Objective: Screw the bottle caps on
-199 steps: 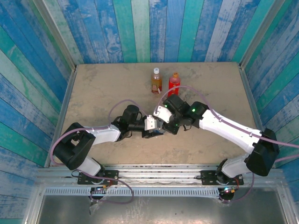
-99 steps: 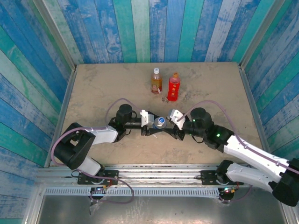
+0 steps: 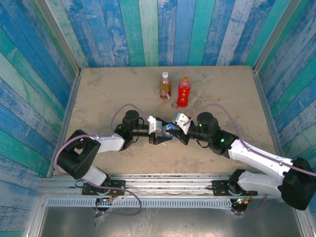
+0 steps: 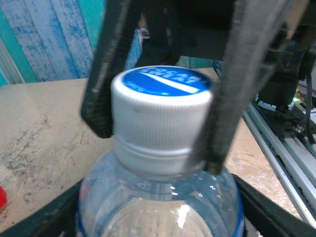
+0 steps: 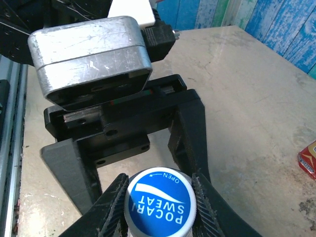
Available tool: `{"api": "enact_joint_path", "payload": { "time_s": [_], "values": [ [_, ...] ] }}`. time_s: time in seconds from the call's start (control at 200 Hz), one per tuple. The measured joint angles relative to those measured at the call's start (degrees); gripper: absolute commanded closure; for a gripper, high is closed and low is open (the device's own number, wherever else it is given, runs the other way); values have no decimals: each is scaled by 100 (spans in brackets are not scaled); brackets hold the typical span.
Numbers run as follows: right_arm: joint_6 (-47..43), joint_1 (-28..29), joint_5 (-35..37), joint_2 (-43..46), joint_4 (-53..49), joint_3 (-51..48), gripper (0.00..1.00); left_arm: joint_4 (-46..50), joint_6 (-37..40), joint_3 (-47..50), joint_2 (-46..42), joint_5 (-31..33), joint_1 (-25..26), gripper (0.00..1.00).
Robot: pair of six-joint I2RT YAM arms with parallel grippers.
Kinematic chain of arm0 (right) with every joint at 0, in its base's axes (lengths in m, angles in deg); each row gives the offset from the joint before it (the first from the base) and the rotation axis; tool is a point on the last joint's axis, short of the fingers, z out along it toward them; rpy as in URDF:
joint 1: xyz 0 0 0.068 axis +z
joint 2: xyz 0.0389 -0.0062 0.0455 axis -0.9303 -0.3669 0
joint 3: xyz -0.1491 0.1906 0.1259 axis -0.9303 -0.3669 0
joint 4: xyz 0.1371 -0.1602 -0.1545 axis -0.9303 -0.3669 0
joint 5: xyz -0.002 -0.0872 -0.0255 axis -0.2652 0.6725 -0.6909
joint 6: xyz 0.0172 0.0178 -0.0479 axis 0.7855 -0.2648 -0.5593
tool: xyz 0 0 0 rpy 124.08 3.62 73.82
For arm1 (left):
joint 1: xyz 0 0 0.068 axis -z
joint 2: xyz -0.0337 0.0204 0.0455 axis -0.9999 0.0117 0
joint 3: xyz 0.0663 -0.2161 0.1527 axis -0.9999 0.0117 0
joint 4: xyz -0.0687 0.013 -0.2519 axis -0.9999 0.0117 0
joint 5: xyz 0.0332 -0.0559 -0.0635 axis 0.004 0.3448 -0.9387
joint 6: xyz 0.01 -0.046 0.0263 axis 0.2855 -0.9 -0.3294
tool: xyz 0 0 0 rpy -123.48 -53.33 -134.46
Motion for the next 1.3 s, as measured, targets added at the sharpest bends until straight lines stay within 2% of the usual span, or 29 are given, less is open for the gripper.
{"api": "enact_joint_path", "payload": {
  "time_s": [0.08,0.125,0.345,0.601,0.796,0.871,1.121,1.302],
  "values": [
    [35,7,179,0,-35,0,83,-155,-120,48,0,162,0,0],
    [98,4,400,-13,-70,11,84,-341,-240,129,0,334,2,6],
    [927,-407,1602,-903,-96,603,84,-1781,-1237,931,0,1801,7,6],
    [1733,-474,2291,-2382,70,1657,83,-2011,-1665,1467,0,3040,7,6],
    [1897,-474,2398,-2887,210,1926,79,-2009,-1751,1530,0,3434,7,6],
    [1897,-474,2422,-2949,278,1943,69,-2009,-1755,1530,0,3482,7,6],
    [1864,-474,2457,-2826,153,2013,21,-1982,-1818,1513,0,3600,-2,6],
    [1650,-527,2715,-1947,151,1786,5,-1421,-1987,1196,-247,3716,-385,6]
  ]
}}
